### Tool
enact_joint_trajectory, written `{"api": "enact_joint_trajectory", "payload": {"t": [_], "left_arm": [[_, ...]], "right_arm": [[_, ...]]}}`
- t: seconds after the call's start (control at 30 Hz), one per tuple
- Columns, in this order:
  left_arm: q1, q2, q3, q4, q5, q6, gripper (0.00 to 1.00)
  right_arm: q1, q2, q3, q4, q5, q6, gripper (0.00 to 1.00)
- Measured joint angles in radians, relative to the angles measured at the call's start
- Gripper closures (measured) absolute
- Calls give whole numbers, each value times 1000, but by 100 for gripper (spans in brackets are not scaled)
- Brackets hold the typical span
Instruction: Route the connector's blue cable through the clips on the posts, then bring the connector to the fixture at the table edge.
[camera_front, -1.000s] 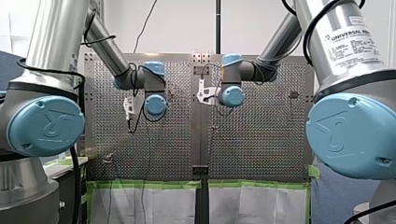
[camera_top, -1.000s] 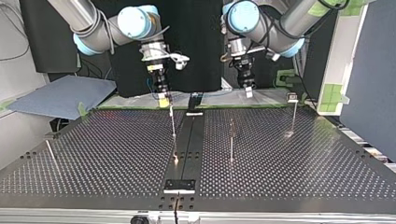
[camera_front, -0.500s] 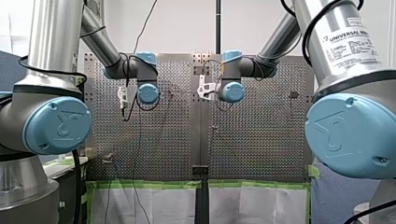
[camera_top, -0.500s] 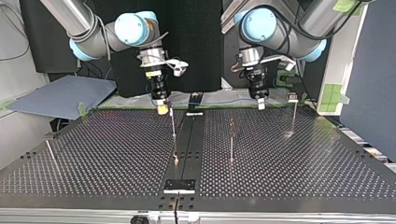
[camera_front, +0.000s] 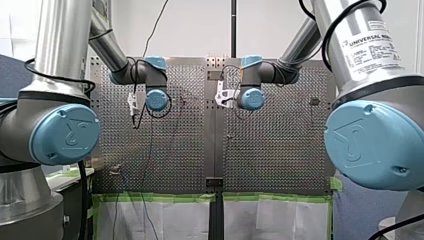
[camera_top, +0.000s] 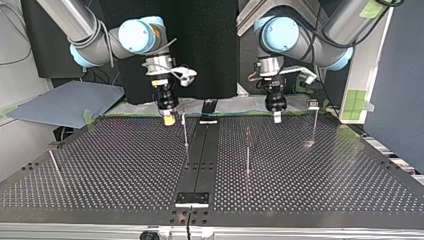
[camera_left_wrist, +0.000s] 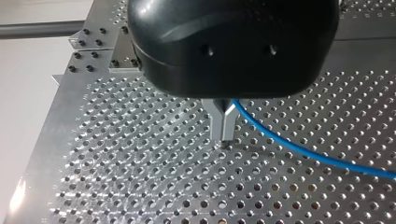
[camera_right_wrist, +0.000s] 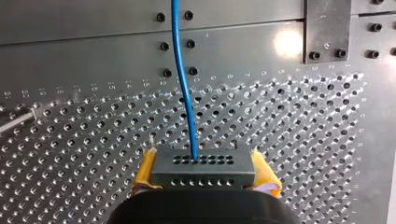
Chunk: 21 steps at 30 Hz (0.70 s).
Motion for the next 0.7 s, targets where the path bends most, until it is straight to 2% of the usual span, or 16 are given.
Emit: {"api": "enact_joint_trajectory", "payload": {"t": [0.33, 0.57, 0.7], "left_arm": [[17, -47, 39, 16, 51, -22, 100], [33, -64, 65, 11, 72, -26, 100], [38, -92, 86, 2, 87, -28, 100]], "right_arm": [[-7, 18, -32, 20, -10, 1, 100], [-11, 32, -41, 20, -14, 2, 100], [-13, 47, -50, 22, -17, 2, 100]]}}
